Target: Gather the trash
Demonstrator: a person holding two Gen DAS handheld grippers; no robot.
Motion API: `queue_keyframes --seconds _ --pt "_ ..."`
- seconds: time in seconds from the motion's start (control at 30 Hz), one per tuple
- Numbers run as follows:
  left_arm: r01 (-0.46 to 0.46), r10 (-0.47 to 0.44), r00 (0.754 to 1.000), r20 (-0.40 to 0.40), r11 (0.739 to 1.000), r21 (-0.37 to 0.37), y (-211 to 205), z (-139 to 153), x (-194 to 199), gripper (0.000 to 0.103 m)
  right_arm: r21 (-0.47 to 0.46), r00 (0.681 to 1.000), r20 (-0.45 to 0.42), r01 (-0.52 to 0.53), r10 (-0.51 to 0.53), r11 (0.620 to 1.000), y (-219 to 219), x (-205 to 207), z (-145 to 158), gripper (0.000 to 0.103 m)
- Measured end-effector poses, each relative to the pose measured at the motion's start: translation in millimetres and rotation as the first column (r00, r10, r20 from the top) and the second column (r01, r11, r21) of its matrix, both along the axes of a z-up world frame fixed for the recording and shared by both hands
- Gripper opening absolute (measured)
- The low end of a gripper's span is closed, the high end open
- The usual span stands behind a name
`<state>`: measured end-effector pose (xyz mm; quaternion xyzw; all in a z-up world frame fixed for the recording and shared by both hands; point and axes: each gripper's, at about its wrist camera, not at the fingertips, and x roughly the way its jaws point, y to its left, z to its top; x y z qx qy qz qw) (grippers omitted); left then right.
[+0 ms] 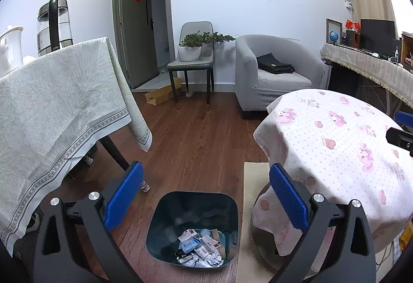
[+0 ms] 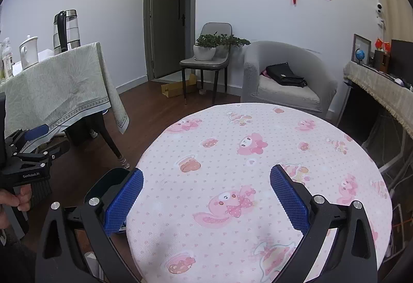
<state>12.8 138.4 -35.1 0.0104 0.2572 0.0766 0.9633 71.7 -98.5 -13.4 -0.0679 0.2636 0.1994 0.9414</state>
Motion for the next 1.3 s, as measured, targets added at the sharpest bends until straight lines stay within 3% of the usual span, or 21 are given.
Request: queue_keyframes --seconds 1.3 --pt "-0.004 0.004 1.0 -0.013 1.0 -0.005 -1.1 -1.5 1.1 0.1 -0.002 1.0 -0.003 0.0 0.0 1.0 1.6 0.0 -2.4 0.099"
